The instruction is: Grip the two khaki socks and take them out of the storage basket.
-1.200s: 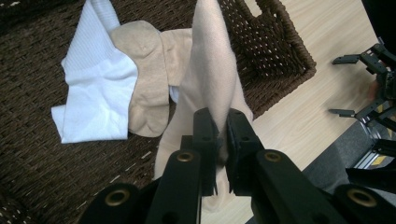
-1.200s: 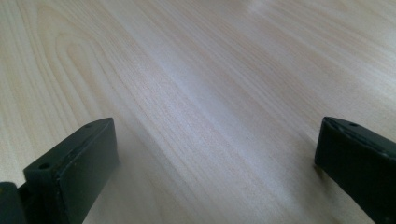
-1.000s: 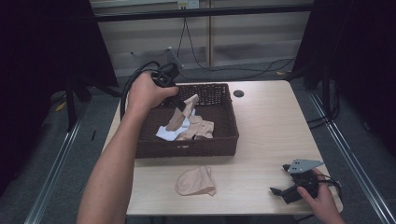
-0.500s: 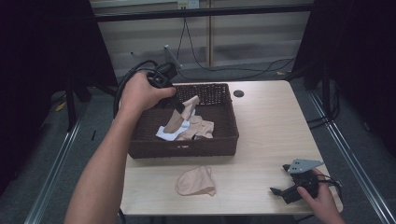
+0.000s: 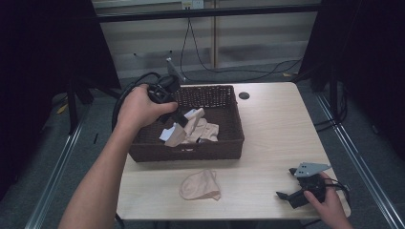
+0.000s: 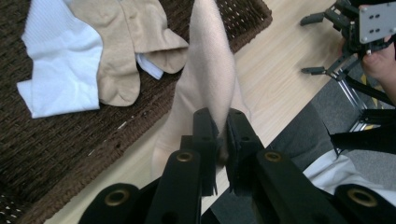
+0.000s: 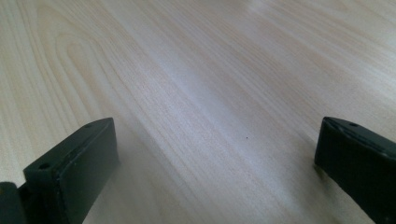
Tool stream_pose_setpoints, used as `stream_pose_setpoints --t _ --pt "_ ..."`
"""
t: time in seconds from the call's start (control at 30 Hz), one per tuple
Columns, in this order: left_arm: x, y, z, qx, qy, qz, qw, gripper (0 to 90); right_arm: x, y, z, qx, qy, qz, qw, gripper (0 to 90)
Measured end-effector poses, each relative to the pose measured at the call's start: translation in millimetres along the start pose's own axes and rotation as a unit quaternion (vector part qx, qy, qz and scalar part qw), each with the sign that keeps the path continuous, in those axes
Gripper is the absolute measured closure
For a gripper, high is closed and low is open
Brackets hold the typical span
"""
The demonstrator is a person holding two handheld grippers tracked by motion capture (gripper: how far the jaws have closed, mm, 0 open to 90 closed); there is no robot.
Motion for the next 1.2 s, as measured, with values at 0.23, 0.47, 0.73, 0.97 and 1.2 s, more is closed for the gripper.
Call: stream_pose_setpoints --t 0.23,0.47,0.73,0.97,1.2 --pt "10.5 -9.3 9.5 -0.006 -0.019 0.011 0.9997 84.0 0.1 -0.3 0.0 0.001 0.001 0.001 1.0 0.0" --pt "21.5 -21.3 18.0 -0.014 -0.039 0.016 0.999 84.0 -0.1 -0.2 0.0 0.001 0.0 0.001 1.0 0.0" --pt "24.3 -31.6 28.2 -0.016 -0.045 0.018 0.9987 83.9 -0.1 -0.2 0.1 0.001 0.0 0.001 1.0 0.0" --pt "25.8 -46.0 38.2 -0.02 -0.05 0.015 0.9985 83.9 0.0 -0.1 0.3 0.0 0.001 0.0 1.0 0.0" --pt "30.7 -59.4 47.0 -0.019 -0.058 0.019 0.998 83.8 0.0 -0.1 0.3 0.0 0.001 0.0 1.0 0.0"
Point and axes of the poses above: each handheld gripper's, and its own axes: y roughly backward along the jaws, z roughly out of its underside, x roughly to its right, the point moved 5 cm from there along -y, roughly forward along the jaws, and after that the axes turned 5 degrees about x, right-handed, at the moved point
